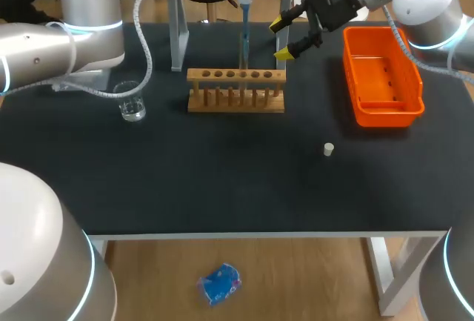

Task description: Invert the test tube, pick up the pipette, mount the tip to pipette, aspirate from beaker and dispense into the tube, eject the tip, return the pipette, and cap with the stopper.

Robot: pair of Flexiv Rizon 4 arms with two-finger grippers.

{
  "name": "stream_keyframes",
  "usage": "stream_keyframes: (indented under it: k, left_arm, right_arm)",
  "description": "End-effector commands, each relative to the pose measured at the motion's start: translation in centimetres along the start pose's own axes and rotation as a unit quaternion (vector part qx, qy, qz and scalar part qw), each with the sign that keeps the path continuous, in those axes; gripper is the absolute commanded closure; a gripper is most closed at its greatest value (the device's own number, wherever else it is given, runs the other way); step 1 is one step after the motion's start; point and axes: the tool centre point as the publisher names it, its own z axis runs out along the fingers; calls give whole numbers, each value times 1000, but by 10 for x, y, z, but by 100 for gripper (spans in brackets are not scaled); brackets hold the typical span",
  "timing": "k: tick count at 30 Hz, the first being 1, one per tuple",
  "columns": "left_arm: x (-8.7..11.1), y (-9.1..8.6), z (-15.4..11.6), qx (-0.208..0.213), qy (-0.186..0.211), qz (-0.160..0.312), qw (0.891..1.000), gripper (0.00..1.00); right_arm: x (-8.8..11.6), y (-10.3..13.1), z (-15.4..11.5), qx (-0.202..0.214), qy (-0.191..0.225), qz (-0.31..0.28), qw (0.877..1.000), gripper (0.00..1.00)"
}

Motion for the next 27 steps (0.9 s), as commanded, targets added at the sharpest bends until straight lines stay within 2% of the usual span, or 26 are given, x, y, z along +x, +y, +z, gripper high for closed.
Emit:
stream_keyframes:
  k: [1, 27]
  left_arm:
    - [-1, 1, 0, 1, 0, 0, 1000, 100]
    - [-1, -1, 0, 1, -4, 2, 1000, 100]
  right_arm:
    - [-1, 0, -1, 0, 1, 0, 1000, 0]
    - [-1, 0, -1, 0, 1, 0, 1000, 0]
